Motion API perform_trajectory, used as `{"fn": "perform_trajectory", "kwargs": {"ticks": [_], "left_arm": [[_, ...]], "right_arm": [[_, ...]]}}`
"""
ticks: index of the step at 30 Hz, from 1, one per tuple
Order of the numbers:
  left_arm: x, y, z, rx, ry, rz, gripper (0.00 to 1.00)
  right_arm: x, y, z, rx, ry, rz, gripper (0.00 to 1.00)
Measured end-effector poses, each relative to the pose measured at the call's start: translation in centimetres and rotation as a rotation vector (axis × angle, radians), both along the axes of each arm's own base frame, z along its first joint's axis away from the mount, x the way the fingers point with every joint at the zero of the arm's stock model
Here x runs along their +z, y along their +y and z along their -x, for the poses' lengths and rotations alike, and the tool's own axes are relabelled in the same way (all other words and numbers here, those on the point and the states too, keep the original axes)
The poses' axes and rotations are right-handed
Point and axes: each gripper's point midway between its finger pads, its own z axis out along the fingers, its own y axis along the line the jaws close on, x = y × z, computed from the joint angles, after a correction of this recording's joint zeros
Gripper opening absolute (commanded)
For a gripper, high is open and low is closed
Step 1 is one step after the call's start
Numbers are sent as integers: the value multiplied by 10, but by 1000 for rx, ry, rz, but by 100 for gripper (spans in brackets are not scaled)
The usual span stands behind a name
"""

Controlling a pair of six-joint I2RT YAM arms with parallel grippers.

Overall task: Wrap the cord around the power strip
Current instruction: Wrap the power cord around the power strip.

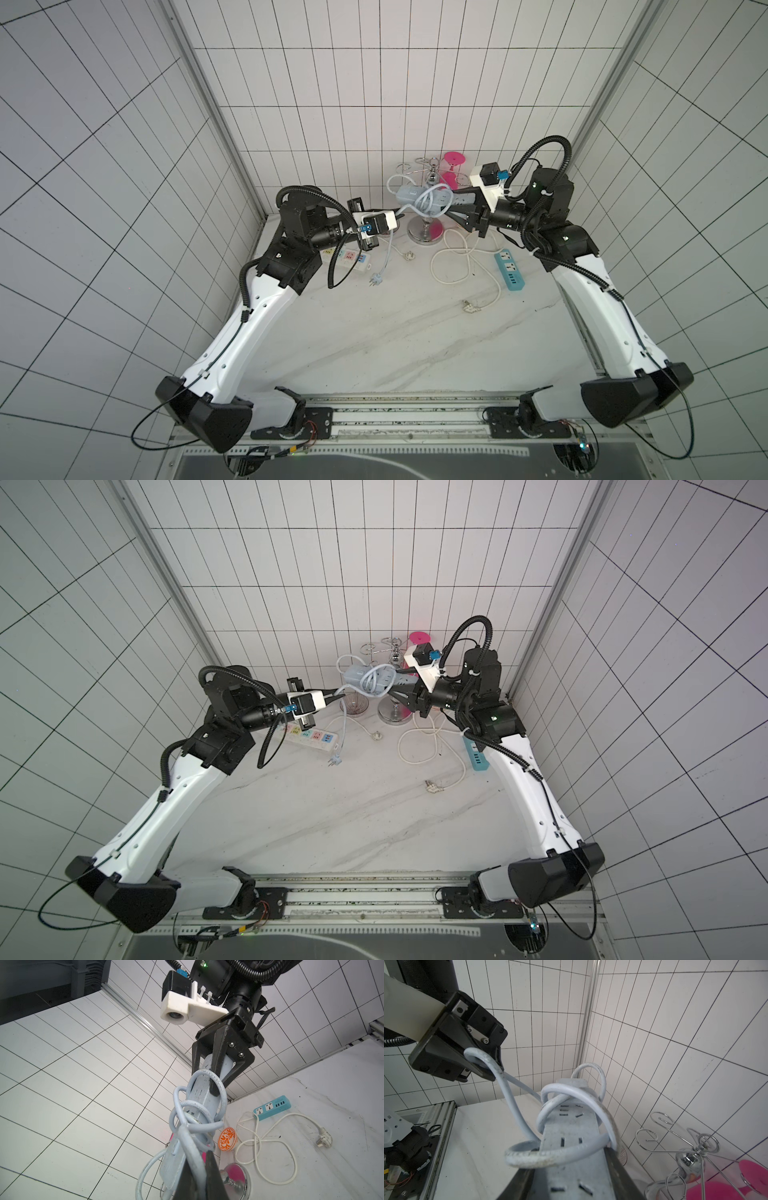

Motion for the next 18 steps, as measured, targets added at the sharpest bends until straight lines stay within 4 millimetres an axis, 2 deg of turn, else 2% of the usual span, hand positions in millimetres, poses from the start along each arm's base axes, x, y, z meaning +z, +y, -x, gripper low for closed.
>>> {"fn": "perform_trajectory", "kwargs": {"ticks": [7, 10, 13, 18], "left_arm": [[-17, -11, 2, 44, -95, -151, 0], [-23, -9, 0, 72, -124, -210, 0], [-28, -6, -4, 112, -168, -273, 0], [-28, -3, -12, 168, -256, -337, 0]], "right_arm": [[-46, 16, 24, 28, 150, 131, 0], [-58, 22, 34, 29, 176, 179, 0], [-60, 19, 45, 9, 179, 215, 0], [-50, 5, 62, -40, 142, 240, 0]]}}
